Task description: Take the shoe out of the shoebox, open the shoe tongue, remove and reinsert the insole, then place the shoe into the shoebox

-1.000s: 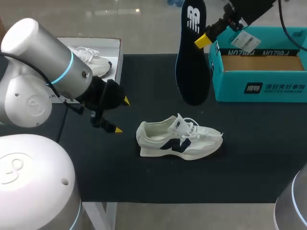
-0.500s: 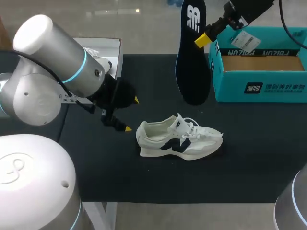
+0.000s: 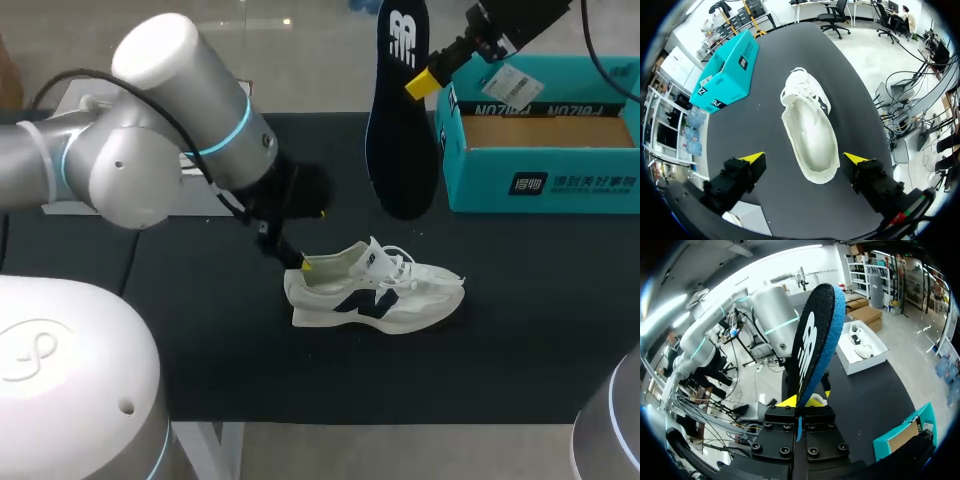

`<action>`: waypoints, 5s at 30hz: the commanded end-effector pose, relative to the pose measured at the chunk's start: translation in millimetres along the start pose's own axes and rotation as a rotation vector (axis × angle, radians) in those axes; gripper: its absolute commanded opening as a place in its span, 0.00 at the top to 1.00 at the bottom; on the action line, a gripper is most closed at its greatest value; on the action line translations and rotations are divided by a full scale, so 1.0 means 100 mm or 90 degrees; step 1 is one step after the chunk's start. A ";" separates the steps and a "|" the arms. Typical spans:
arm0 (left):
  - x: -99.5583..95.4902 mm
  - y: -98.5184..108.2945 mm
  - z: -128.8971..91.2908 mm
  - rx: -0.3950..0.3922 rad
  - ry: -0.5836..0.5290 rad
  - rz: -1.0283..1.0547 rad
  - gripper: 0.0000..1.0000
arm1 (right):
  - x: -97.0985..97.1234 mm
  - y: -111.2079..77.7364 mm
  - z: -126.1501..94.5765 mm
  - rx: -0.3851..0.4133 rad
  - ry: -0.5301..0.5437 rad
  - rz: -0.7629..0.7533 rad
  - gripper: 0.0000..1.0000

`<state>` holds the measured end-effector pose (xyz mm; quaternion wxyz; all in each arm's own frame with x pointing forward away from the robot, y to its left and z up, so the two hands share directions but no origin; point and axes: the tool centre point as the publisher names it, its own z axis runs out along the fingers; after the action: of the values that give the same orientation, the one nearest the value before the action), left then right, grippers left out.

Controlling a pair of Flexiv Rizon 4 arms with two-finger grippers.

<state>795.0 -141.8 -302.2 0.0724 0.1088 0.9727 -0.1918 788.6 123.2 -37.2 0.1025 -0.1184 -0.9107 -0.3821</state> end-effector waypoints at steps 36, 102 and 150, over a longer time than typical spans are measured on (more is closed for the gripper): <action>-0.09 0.16 0.85 -0.052 0.089 -0.011 1.00 | 0.13 0.01 -0.09 -0.001 -0.008 0.002 1.00; -0.41 -0.46 0.33 0.076 0.238 0.511 1.00 | 0.57 0.14 -0.32 0.003 -0.014 0.030 1.00; -0.21 -0.89 0.93 0.061 0.130 0.695 0.00 | 0.89 0.09 -0.36 0.002 -0.015 0.052 1.00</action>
<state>807.4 -271.6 -348.4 0.0349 0.6245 0.7679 -0.1382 709.1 114.3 18.7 0.1074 -0.1595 -0.9062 -0.3765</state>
